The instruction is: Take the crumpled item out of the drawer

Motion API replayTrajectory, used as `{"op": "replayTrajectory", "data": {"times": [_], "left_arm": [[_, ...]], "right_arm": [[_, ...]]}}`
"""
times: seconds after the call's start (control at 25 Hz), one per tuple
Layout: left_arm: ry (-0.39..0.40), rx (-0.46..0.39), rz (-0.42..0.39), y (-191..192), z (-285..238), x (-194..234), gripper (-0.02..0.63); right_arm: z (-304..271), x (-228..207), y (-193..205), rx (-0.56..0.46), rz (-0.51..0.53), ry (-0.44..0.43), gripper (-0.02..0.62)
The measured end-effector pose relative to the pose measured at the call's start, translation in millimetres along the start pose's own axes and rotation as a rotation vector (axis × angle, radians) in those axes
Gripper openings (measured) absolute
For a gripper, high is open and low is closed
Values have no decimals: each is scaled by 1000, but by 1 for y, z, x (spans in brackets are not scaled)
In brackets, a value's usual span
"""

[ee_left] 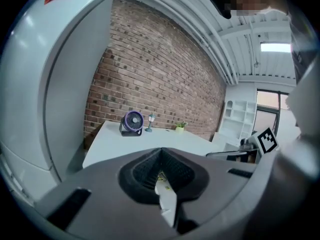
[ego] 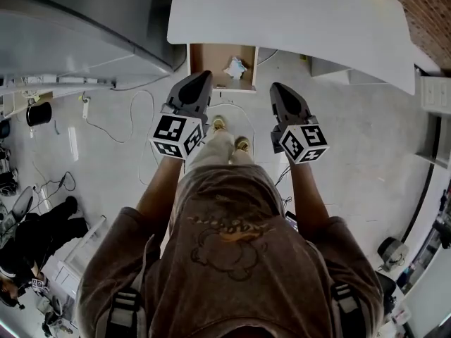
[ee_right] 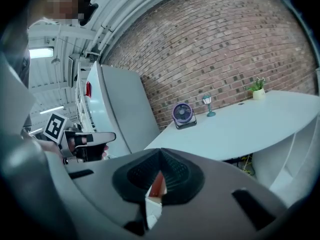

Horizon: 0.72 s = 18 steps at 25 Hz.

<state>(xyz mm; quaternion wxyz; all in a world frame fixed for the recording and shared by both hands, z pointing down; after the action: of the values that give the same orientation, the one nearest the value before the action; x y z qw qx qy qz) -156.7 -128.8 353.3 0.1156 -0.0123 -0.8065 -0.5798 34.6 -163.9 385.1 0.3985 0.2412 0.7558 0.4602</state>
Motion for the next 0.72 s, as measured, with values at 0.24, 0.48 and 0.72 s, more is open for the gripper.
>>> {"op": "replayTrajectory", "data": {"times": [0.24, 0.48, 0.72], "left_arm": [[42, 59, 10, 38, -35, 17, 3], [77, 104, -5, 73, -71, 29, 3], [95, 119, -17, 97, -95, 45, 3]], "right_arm": [[-26, -17, 25, 26, -4, 35, -3], [-47, -42, 52, 38, -19, 78, -3], [-71, -54, 74, 41, -38, 85, -3]]}}
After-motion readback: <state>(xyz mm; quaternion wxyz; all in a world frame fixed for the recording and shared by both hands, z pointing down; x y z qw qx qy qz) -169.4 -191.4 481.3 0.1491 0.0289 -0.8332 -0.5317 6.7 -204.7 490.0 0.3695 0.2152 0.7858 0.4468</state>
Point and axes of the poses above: the fingertips, and each gripper's own axes: z backward along the fingers, x to its left, y out of its underside, the point moved 3 cm from there along z, backward along the fingers, and after that the axes turned 9 degrees about -y, right-handed, at the moved point
